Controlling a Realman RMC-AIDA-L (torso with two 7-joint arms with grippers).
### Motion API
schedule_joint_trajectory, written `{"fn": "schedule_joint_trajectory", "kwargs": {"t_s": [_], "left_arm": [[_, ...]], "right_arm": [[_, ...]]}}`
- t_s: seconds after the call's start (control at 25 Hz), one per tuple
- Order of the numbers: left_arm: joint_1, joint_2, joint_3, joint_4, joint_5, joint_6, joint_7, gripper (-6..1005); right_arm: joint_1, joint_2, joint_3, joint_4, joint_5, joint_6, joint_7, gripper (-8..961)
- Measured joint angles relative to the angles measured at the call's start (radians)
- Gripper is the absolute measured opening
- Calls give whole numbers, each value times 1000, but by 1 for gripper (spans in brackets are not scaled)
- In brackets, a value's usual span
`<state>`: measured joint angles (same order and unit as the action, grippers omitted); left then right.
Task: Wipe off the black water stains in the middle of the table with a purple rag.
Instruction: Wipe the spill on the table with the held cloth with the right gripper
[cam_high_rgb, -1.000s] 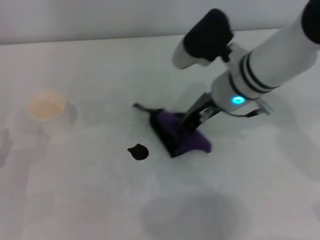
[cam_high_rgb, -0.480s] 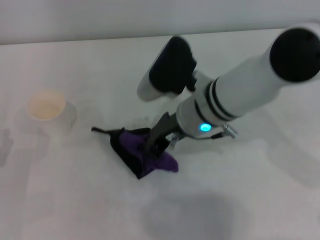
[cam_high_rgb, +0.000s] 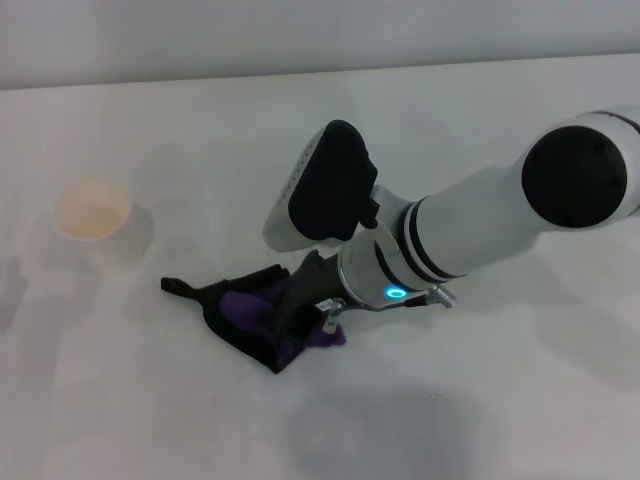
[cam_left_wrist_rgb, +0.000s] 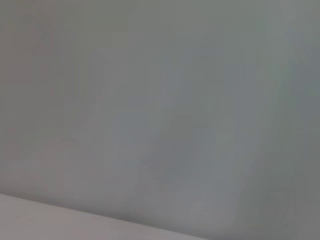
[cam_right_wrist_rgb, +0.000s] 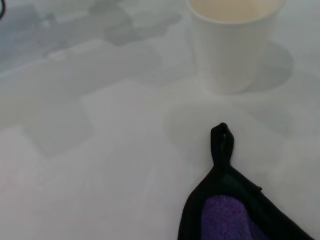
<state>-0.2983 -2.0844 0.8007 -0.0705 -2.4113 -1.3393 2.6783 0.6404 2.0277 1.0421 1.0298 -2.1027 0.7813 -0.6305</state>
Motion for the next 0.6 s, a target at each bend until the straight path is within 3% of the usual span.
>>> {"fn": "schedule_joint_trajectory", "kwargs": {"t_s": [0.6], "left_arm": [[-1,0,0,0,0,-8,-2,888]], "right_arm": [[7,-7,-10,-133,15,-276,-34,93]]}}
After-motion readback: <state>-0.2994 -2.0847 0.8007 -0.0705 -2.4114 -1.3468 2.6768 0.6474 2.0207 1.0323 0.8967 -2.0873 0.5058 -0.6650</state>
